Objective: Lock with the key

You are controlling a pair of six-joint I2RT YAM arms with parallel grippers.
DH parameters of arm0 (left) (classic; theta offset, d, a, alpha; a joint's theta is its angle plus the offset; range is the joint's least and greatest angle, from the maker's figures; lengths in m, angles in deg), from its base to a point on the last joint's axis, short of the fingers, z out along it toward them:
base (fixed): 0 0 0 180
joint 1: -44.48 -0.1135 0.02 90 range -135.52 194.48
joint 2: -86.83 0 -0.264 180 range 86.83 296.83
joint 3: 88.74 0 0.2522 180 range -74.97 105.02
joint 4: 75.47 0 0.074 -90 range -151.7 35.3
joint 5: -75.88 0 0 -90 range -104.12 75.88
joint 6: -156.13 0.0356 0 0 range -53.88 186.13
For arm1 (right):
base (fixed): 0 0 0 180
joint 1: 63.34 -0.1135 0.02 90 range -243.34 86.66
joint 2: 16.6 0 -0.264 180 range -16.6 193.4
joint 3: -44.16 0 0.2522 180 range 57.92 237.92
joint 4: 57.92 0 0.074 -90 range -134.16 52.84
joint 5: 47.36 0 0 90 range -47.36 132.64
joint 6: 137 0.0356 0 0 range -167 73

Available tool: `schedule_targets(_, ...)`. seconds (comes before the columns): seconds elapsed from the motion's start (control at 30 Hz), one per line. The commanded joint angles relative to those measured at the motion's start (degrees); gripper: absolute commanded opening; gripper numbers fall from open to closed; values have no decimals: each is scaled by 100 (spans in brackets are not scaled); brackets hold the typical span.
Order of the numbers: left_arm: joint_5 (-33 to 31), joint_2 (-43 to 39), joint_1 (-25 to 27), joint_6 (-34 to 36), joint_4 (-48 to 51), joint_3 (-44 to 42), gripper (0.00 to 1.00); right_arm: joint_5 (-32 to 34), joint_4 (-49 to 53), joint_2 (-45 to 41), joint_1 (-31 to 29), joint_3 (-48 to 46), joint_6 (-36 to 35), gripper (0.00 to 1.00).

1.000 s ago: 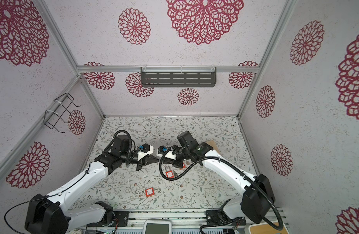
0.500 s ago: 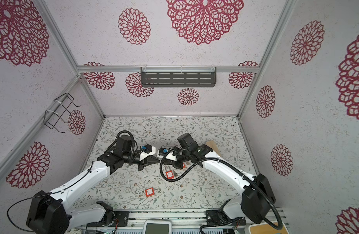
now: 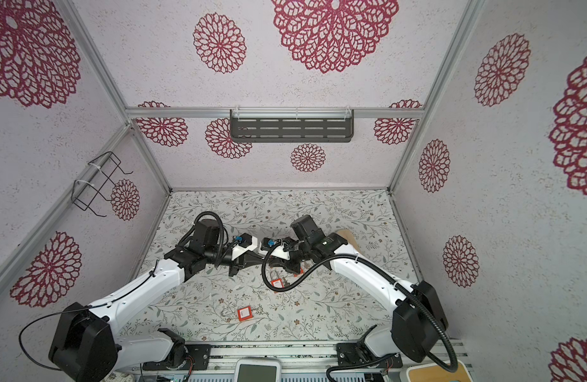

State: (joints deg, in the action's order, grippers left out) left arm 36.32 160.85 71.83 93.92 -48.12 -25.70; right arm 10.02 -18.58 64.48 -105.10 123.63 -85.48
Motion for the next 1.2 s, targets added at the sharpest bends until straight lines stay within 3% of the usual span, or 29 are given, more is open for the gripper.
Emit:
schedule_targets(0.0, 423, 130, 420, -246, -649, -85, 0, -985, -1453, 8, -228, 513, 188, 0)
schedule_targets(0.23, 423, 92, 444, -208, -715, -171, 0, -1129, -1507, 99, -227, 534, 347, 0)
schedule_targets(0.6, 243, -223, 107, 44, 240, 131, 0, -386, -576, -58, -192, 424, -5, 0)
schedule_targets(0.7, 282, -364, -10, 86, 232, 104, 0, -197, -565, -192, -174, 282, -6, 7)
schedule_targets(1.07, 401, -580, -272, -11, 277, 195, 0, 423, -21, -518, -148, 135, -129, 52)
schedule_targets(1.17, 397, -590, -289, -11, 303, 241, 0, 506, 145, -650, -147, 77, -38, 57)
